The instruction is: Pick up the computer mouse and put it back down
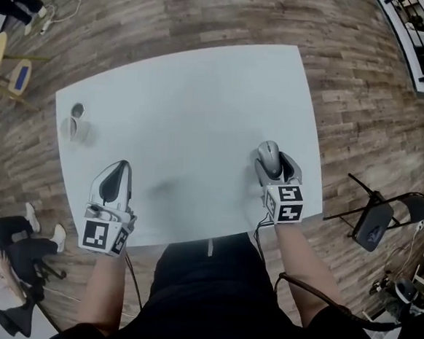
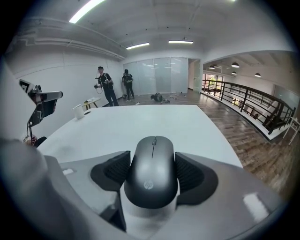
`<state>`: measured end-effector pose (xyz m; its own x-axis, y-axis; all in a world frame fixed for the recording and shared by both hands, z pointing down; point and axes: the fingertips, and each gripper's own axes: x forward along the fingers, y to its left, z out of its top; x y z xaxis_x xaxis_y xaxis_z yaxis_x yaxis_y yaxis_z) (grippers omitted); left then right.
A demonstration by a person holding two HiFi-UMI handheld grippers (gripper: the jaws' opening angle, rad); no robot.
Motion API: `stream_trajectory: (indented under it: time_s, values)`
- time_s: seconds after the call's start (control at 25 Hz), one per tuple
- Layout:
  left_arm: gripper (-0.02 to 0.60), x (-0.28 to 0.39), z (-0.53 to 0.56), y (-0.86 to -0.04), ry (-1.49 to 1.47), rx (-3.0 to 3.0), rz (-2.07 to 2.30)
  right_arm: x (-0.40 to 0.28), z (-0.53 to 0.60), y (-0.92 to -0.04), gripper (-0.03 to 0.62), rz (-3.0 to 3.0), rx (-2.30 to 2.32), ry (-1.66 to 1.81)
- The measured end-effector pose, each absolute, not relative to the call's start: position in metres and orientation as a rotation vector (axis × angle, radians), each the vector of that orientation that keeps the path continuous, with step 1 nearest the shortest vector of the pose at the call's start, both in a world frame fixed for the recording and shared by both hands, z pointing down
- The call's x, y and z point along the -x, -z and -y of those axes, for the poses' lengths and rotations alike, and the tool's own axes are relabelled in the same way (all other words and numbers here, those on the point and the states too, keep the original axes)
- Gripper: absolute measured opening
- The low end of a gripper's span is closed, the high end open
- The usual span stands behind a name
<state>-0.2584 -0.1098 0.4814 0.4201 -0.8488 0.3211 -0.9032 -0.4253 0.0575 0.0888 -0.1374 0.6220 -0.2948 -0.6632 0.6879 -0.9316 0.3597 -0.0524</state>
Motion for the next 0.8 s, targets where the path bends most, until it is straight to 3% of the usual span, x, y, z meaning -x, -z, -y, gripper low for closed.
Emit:
stream_trajectory:
  time_s: [0.8]
  values:
    - [-0.018, 0.299, 0.142, -0.395, -0.252, -2.457, 1.812, -0.082, 0.177, -0.523, 0.299, 2.172, -1.440, -0.508]
